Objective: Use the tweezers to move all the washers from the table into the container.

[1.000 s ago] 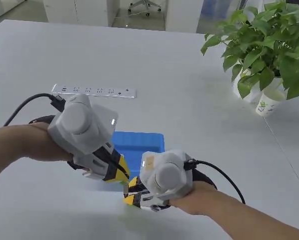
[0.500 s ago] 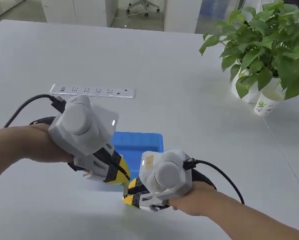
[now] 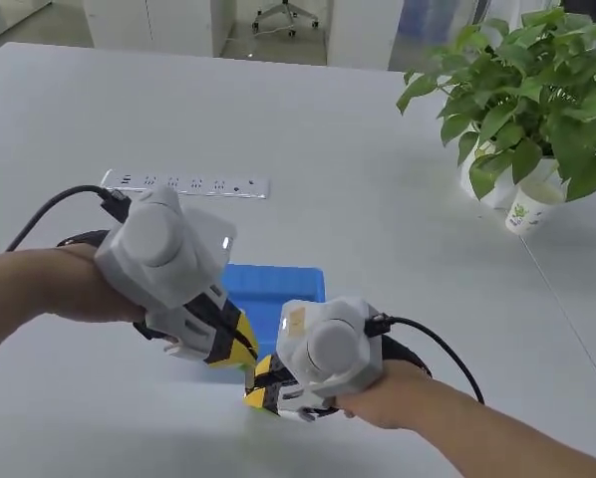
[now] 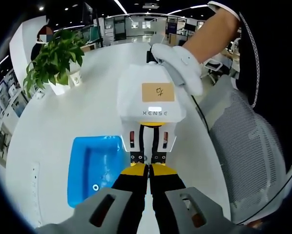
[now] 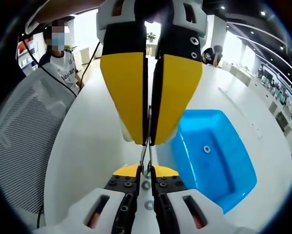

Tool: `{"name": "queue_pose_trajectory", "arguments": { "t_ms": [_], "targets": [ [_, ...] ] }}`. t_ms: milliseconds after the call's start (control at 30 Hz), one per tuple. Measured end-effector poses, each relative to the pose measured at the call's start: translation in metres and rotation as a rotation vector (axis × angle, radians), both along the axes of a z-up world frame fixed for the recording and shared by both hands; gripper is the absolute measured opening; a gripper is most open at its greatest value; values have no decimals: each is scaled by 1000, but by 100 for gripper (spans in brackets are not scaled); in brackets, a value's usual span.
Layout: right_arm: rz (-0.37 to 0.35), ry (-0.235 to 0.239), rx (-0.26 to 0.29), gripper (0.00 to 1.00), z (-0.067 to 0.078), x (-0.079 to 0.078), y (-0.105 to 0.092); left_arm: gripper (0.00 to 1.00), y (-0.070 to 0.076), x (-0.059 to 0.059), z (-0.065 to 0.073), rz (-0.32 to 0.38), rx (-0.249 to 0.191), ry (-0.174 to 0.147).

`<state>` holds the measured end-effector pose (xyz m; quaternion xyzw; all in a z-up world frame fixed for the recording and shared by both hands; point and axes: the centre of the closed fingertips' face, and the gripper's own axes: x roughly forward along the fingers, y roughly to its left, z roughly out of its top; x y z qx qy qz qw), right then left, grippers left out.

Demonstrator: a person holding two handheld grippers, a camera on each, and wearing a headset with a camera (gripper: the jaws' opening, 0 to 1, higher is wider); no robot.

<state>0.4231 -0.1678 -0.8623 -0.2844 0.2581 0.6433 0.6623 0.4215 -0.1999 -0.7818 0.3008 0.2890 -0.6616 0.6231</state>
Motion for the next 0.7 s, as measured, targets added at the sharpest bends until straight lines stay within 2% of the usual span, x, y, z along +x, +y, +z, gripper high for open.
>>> {"name": "queue_pose_trajectory", "arguments": {
  "t_ms": [367, 500, 700],
  "targets": [
    [10, 2, 12, 11, 13, -3, 4, 5, 5, -3, 13, 1, -2, -3],
    [29, -15, 3, 11, 18, -5, 5, 5, 6, -5, 18, -1, -3, 0],
    [39, -26, 1, 11, 30, -2, 4, 5, 4, -4, 30, -7, -4, -17]
  ]
}}
